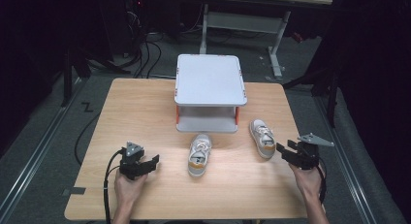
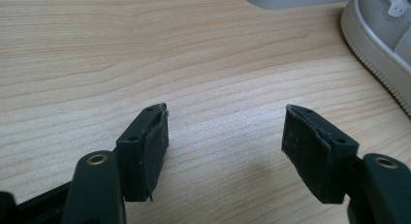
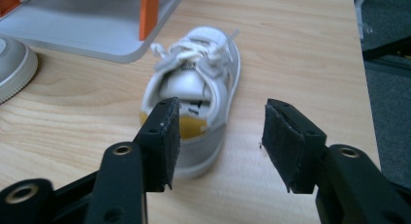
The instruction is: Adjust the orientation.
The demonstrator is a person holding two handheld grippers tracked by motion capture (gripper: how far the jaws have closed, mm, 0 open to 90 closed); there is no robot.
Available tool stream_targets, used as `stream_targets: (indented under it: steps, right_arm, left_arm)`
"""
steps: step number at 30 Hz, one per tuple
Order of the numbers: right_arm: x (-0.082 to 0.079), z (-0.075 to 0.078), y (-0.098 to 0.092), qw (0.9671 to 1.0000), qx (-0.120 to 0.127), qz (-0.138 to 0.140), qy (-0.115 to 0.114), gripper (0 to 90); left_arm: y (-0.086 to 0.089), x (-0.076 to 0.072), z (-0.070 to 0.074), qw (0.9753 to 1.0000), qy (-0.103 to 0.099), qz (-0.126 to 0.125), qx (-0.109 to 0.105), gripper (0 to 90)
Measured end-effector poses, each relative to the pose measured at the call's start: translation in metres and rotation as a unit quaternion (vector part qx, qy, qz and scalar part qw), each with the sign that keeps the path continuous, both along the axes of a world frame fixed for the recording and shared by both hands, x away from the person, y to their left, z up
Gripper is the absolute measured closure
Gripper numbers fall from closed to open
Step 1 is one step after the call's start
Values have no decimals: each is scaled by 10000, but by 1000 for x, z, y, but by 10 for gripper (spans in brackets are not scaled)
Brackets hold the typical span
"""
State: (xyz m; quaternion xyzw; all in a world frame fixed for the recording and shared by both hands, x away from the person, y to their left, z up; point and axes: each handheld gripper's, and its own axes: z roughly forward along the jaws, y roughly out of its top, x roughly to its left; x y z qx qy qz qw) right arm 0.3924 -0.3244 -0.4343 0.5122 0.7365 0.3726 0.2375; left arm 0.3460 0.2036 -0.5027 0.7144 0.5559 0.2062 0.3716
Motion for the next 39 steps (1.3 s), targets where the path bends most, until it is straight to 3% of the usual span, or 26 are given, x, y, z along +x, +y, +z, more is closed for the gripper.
stream_targets:
  steps: [9, 16, 17, 18, 19, 21, 25, 34, 39]
  right_arm:
    - [27, 5, 17, 9993, -254, 223, 145, 528]
    - [49, 1, 30, 9980, -511, 233, 284, 554]
    - [56, -3, 36, 9958, -795, 225, 382, 581]
    - [56, -3, 36, 9958, -795, 225, 382, 581]
    - [62, -6, 39, 9944, -883, 268, 513, 647]
    - [64, -9, 39, 9938, -916, 247, 580, 693]
    - [66, -9, 35, 9943, -859, 210, 593, 736]
    - [59, -7, 41, 9921, -1198, 143, 333, 814]
    - [51, -4, 47, 9926, -1177, 154, 255, 817]
  left_arm:
    - [-8, 1, -3, 9997, -47, 1, 255, 337]
    - [-13, 1, -4, 9989, -50, -30, 472, 321]
    - [-13, 1, -4, 9989, -50, -33, 469, 317]
    - [-13, 1, -4, 9989, -50, -33, 469, 317]
    - [-13, 1, -4, 9989, -51, -34, 457, 317]
    - [-12, 1, -4, 9990, -54, -36, 437, 316]
    - [-11, 1, -3, 9991, -47, -46, 413, 317]
    - [-10, 1, -4, 9995, -43, -21, 311, 321]
    - [-10, 1, -4, 9995, -44, -17, 297, 320]
